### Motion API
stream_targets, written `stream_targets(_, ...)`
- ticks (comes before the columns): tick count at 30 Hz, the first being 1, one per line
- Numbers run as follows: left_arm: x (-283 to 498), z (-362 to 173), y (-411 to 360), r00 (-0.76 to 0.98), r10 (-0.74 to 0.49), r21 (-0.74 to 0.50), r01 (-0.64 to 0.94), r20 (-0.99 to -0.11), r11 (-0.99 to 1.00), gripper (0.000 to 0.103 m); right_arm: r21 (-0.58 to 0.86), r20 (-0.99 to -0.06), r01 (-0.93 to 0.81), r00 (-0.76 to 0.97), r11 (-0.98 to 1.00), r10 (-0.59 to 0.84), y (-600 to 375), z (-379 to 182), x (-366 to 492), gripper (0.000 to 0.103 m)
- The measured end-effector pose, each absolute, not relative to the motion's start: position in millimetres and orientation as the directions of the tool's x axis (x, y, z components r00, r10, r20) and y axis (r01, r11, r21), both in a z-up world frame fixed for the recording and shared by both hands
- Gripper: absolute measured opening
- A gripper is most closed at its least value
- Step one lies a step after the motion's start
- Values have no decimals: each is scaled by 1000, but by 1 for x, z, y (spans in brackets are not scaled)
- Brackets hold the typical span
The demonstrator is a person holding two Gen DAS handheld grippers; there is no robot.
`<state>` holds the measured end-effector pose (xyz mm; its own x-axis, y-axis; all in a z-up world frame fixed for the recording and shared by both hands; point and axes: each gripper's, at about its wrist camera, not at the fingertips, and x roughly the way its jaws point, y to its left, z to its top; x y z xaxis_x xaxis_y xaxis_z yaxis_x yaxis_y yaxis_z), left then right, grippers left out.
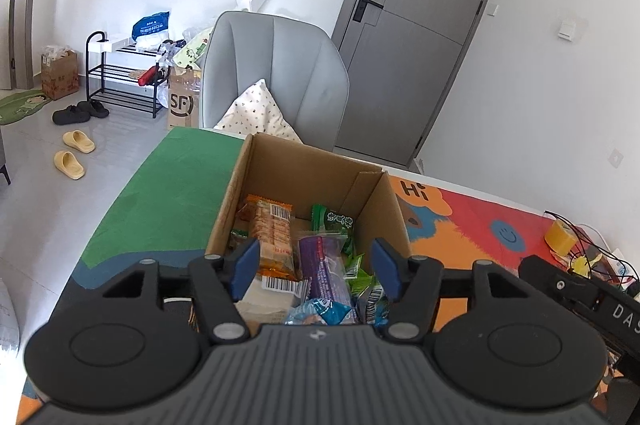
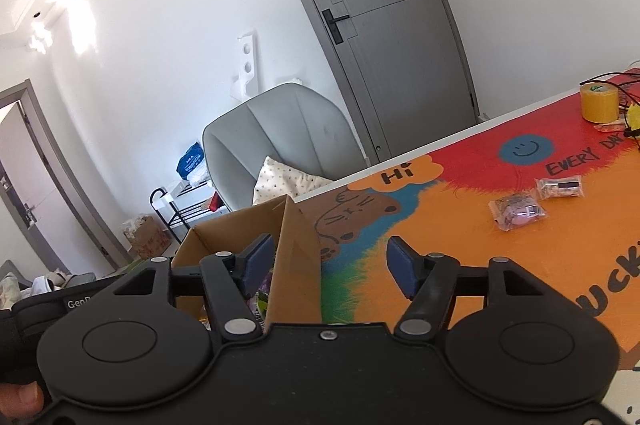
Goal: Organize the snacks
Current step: 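Move both open tools back over the remaining clear snack packets on the table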
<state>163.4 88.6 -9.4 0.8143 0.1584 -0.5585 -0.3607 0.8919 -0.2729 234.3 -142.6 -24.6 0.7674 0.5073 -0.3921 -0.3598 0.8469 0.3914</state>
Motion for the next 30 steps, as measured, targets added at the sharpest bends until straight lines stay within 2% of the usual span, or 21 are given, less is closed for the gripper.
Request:
stream_targets(4, 167, -7, 77, 813, 155, -263, -353, -561, 898, 63, 404, -398, -321, 781, 857, 480, -162, -30, 237, 66)
stream_targets(8, 172, -5, 60, 819, 142, -255, -330, -556, 909, 75, 405, -413, -277, 795, 871, 445, -184, -37, 242, 69)
stream_targets(15, 192, -9, 18, 818, 104, -246, -288, -566, 926, 84, 401, -435, -201, 817, 894, 379, -223, -45, 249, 81)
stream_targets(30, 249, -20, -55, 805, 32, -229, -206, -592, 951, 85, 408, -465, -100, 833, 907, 301, -283, -58, 279, 83)
